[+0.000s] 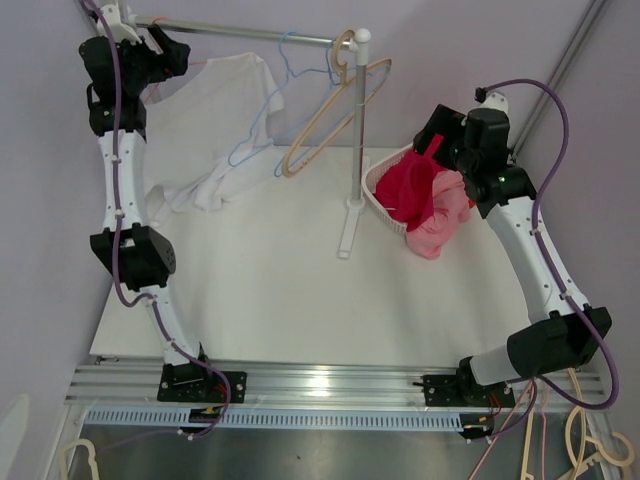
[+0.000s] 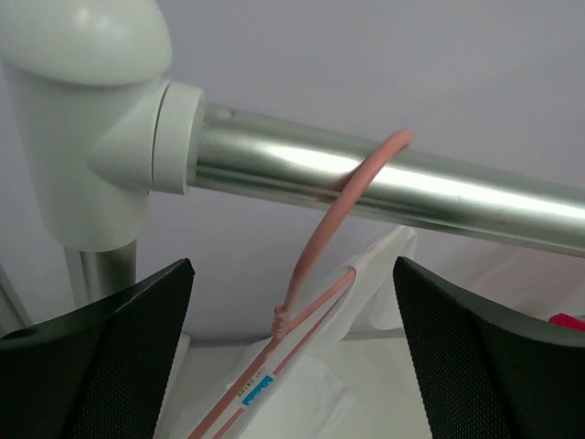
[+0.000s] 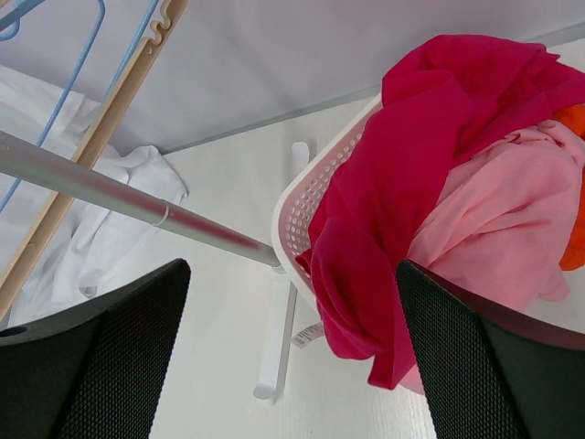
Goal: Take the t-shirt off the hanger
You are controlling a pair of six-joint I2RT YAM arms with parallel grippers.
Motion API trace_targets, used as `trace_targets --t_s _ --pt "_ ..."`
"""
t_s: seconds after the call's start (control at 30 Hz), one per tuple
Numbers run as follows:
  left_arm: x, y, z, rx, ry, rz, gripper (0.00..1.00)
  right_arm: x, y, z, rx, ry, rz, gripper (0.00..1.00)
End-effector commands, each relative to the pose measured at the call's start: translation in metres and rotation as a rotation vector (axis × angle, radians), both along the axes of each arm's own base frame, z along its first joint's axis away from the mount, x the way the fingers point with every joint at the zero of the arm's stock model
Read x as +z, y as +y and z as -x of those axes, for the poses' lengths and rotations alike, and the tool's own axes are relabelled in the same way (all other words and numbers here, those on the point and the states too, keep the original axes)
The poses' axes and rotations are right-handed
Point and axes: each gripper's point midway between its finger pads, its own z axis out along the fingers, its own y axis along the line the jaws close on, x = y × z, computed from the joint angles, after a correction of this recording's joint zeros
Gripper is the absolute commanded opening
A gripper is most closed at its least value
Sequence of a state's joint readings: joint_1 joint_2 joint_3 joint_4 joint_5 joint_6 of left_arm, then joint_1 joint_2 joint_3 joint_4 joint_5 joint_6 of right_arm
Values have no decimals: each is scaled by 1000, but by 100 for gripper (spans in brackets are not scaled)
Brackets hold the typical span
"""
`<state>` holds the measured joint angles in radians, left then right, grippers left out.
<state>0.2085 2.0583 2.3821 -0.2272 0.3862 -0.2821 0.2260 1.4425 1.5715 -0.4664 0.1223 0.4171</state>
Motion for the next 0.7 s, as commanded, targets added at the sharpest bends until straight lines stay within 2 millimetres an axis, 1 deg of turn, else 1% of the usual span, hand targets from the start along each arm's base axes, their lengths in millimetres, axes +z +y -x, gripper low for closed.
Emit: trace_targets --t_s 0.0,0.07,0.17,0.2,0.27,0.3,0.37,0.4,0.43,0.47,0.5,0.53,0.57,0.63,0.67 --pt "-7 3 -6 -18 17 26 94 19 2 -2 -3 -44 4 100" --pt "-12 2 -7 -22 30 26 89 19 3 -3 0 -45 3 99" --pt "-18 5 -6 -6 50 24 82 16 5 -4 4 -39 3 99" --pt "-20 7 -6 2 60 27 76 15 6 -5 8 -36 2 99" --pt "-19 7 -5 11 59 26 67 14 7 -5 11 -36 2 99" --pt "-19 6 -5 5 60 23 53 13 8 -4 14 -32 6 99" --pt "-16 4 -3 0 57 26 40 13 8 -4 14 -32 6 100" --pt "-14 4 -1 -1 55 30 25 11 7 -4 12 -27 7 99" --pt "-12 3 0 -6 54 34 18 11 7 -3 12 -27 7 99" --pt "-16 3 0 -8 65 41 13 11 7 -3 12 -27 7 99" --pt "-16 2 2 -7 68 53 3 12 8 -3 15 -28 5 100" --pt "-8 0 7 -9 57 56 1 9 8 -2 16 -24 4 100" --pt "-15 -1 7 -16 70 64 1 10 9 -2 18 -28 1 100" --pt "-5 -6 15 -24 58 73 1 5 9 0 20 -20 -1 99" --pt "-7 -9 15 -32 63 73 1 6 9 1 21 -25 -5 99"
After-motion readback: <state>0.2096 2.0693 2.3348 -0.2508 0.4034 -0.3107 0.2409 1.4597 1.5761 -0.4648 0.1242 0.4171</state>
